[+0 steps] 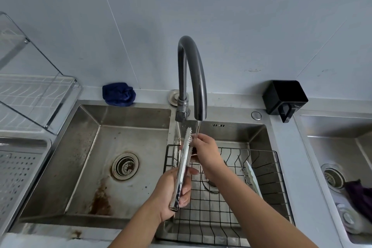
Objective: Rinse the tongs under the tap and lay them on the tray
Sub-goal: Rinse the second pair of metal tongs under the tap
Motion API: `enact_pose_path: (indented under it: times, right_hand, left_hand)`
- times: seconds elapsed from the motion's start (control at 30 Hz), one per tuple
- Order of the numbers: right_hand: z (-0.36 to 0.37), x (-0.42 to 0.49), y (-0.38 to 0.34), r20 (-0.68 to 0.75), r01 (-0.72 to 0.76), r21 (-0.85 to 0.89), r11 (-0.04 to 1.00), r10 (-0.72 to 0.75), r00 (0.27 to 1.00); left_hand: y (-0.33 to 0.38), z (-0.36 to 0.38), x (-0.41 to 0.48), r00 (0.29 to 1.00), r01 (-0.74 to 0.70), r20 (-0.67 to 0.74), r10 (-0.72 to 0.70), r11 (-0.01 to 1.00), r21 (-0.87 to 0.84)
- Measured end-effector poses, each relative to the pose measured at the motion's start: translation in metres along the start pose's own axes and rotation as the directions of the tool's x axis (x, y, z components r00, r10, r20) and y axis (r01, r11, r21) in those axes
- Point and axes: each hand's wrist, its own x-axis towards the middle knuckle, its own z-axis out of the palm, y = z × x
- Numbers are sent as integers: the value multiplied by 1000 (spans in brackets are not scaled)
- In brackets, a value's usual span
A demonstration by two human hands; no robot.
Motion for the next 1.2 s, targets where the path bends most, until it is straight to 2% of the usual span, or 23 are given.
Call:
enact_pose_path:
  times: [0.13,0.27,0.5,0.6,0.67,0.83,1.03,1.1,1.2]
  right_hand:
    - [-4,1,1,-36,30,32,999,-29,999]
    - [-6,0,8,12,1,55,998,-1,1000]
    - [-10,-4,24,1,-18,129,991,18,1000]
    - [-10,-6,23,116,-68,229,971,42,992]
    - [-10,-6,20,150,-66,232,970,31,988]
    - [-10,-5,19,150,-45,240,970,9,989]
    - [-9,-8,23,63,-31,147,989,22,998]
    - [-10,-8,24,53,-41,184,982,32,998]
    - [-13,-9,26,123,-80,310,947,43,991]
  left_hand:
    - [2,-4,-4,998,36,41,-36,999,14]
    - [3,-18,-10,989,74,134,-68,996,-40]
    - [17,-34,-22,950,36,310,-35,999,4]
    - [20,-35,-23,962,4,274,-15,999,39]
    - [20,-35,-23,970,-8,245,-2,999,39]
    - [23,-32,-26,980,-44,198,32,998,55]
    - [22,-27,-32,989,-69,140,38,974,217]
    - [20,-24,-32,992,-83,115,55,963,257]
    - [20,-26,-32,992,-101,96,78,959,266]
